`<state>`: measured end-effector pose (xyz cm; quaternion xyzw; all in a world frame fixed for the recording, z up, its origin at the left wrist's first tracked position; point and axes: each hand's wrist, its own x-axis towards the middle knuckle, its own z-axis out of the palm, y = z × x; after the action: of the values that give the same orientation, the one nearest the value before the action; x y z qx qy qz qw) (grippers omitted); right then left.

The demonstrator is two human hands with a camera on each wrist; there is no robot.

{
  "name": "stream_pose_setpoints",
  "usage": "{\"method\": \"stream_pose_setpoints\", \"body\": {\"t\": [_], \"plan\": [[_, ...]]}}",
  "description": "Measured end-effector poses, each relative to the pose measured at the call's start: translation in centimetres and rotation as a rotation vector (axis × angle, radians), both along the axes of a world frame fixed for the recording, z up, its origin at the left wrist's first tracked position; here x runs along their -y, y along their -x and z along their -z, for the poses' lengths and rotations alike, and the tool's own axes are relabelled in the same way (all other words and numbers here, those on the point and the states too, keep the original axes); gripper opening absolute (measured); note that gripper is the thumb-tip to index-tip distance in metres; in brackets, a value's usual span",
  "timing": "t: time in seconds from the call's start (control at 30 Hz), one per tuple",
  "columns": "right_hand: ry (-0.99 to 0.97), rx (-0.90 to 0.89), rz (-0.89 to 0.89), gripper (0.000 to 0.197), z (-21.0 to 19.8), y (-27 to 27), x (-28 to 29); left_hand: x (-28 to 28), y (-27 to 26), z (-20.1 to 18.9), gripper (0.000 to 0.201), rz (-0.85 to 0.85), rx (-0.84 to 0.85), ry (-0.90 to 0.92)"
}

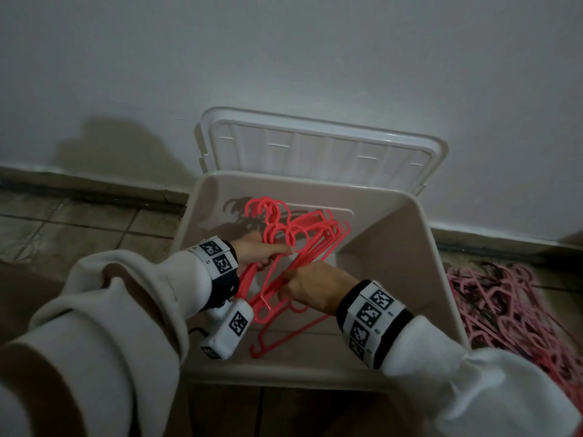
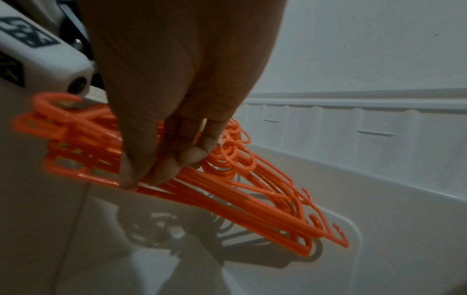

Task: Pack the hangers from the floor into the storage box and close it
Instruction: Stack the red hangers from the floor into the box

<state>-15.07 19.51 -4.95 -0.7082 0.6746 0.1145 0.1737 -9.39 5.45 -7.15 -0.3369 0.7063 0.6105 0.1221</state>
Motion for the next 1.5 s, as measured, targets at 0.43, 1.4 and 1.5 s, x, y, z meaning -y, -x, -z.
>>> {"method": "stream_pose_setpoints", "body": {"t": [0.43, 1.4, 1.5], "plan": [[0.31, 0.037, 0.586, 0.075, -1.2, 5.6, -2.7, -0.9, 0.1, -2.0, 0.021, 0.289, -0.076, 0.122], [-0.055, 0.249, 0.71, 0.04, 0.9, 4.1, -0.8, -3.0, 0.1, -2.2, 0.023, 0.726, 0.072, 0.688], [-0.046, 0.229, 0.71, 0.042, 0.7, 3.9, -0.5, -2.9, 0.1, -2.5, 0.02, 0.705, 0.066, 0.695]]}}
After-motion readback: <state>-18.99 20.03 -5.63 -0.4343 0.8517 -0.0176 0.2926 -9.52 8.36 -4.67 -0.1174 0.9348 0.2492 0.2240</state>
